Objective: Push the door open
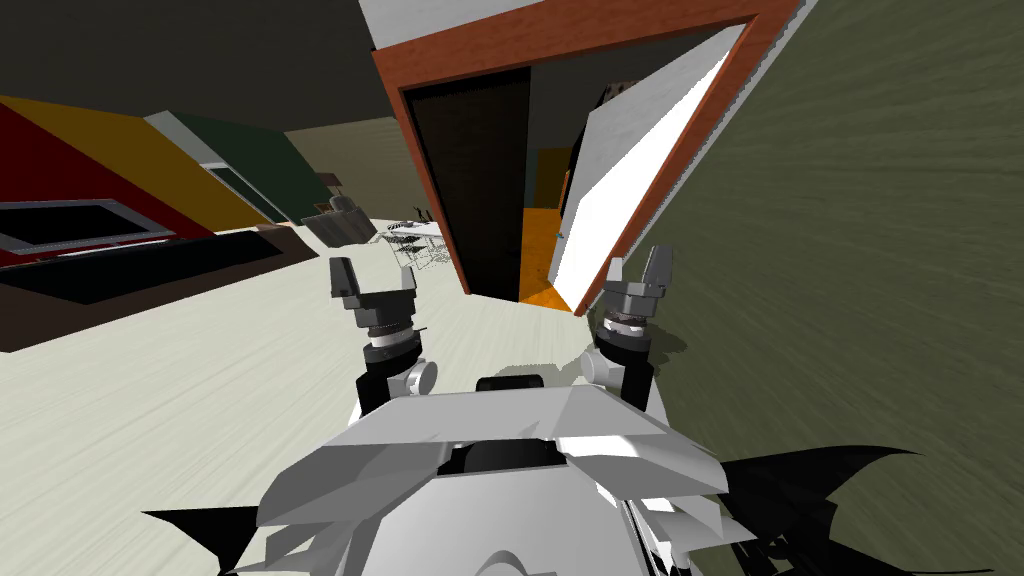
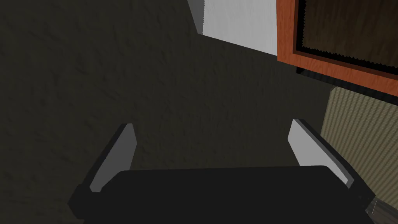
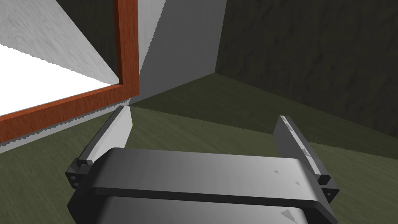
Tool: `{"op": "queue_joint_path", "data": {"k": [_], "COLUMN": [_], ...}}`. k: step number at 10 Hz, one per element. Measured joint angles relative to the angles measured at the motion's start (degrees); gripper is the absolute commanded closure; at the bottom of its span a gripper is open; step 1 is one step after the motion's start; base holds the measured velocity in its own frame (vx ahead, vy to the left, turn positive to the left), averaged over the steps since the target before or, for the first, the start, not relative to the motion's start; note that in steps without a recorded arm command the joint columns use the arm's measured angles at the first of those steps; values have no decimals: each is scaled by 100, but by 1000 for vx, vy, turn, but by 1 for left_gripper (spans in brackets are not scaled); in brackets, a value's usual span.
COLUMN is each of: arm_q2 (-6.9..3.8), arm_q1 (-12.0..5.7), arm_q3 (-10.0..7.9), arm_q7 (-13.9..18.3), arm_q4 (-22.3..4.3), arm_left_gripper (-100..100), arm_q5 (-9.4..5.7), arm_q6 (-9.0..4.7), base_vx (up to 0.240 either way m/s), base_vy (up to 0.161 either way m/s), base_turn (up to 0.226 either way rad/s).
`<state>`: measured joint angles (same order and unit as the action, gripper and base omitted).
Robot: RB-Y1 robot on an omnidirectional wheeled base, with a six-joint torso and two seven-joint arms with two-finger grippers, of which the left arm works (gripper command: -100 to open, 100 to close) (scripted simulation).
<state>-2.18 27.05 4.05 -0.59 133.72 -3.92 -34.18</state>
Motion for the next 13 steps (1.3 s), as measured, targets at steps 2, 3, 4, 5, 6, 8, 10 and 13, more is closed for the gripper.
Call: {"op": "queue_joint_path", "data": {"k": [2,3,4,5,6,8,10,13], "arm_q2": [-38,-53,-72,-89,-107,-186,-223,-232], "arm_q1": [-96,-121,-183,-254,-338,-444,-528,-634], "arm_q3": [-5,11,10,17,3,-32,-26,23], "arm_q7": [-12,-21,-30,-45,-54,-44,-48,-95], "arm_q4": [-205,-330,-467,-619,-760,-1089,-1371,-1717], "arm_left_gripper": [-100,-100,-100,-100,-100,-100,-100,-100], "arm_q5": [-9,-7,-10,-12,-21,-60,-73,-64], "arm_q6": [-9,-46,-67,-70,-65,-105,-159,-212], "base_vx": [110,124,146,131,119,122,112,100], "base_vy": [-10,-16,0,1,-14,-13,-7,-1], "base_turn": [-27,-29,-36,-31,-42,-45,-24,-30]}}
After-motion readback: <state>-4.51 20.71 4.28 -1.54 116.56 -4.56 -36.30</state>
